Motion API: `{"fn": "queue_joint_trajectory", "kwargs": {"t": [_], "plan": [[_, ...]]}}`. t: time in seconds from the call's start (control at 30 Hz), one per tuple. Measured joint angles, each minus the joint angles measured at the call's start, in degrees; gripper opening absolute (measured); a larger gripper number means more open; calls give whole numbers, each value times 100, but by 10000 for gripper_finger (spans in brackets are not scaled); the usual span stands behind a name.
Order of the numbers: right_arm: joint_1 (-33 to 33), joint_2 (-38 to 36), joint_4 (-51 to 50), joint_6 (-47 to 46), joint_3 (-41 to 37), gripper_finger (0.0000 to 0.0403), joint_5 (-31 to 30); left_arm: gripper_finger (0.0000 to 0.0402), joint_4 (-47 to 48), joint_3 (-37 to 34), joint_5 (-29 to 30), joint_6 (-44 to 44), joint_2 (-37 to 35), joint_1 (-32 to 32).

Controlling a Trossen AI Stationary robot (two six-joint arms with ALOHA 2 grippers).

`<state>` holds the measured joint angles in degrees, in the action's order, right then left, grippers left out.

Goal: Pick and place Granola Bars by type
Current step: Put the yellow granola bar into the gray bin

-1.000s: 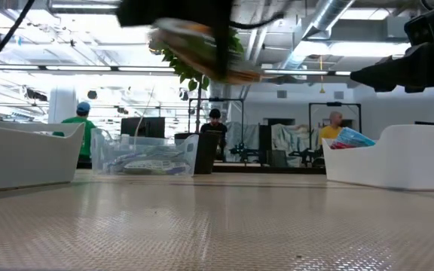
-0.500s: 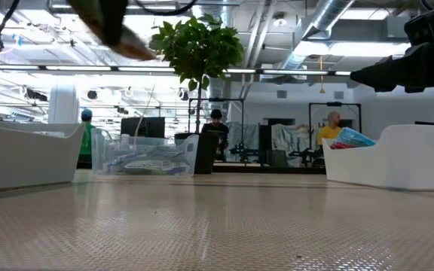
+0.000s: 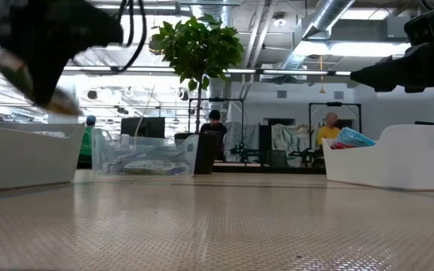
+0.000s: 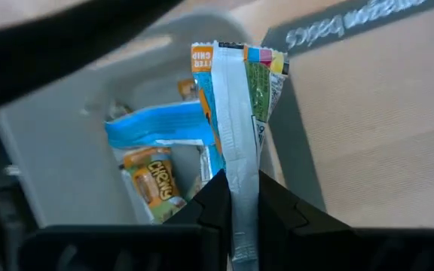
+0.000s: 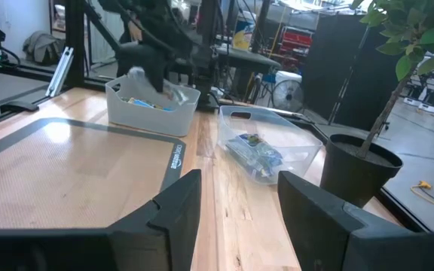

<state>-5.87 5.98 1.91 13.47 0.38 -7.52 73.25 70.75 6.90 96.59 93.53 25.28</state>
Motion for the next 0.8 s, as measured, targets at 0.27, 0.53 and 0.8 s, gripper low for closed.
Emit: {"fn": "queue_joint_trajectory", "kwargs": {"t": [0.27, 0.53, 0.8], "plan": [[0, 0, 2, 0, -1, 171, 1, 32, -1646, -1617, -603, -132, -594, -195], [0, 0, 3, 0, 0, 171, 0, 32, -2039, -1784, -286, -1082, -873, -251], [0, 0, 7, 0, -2, 171, -1, 94, -1873, -1784, -306, -1266, -1330, -251]]}}
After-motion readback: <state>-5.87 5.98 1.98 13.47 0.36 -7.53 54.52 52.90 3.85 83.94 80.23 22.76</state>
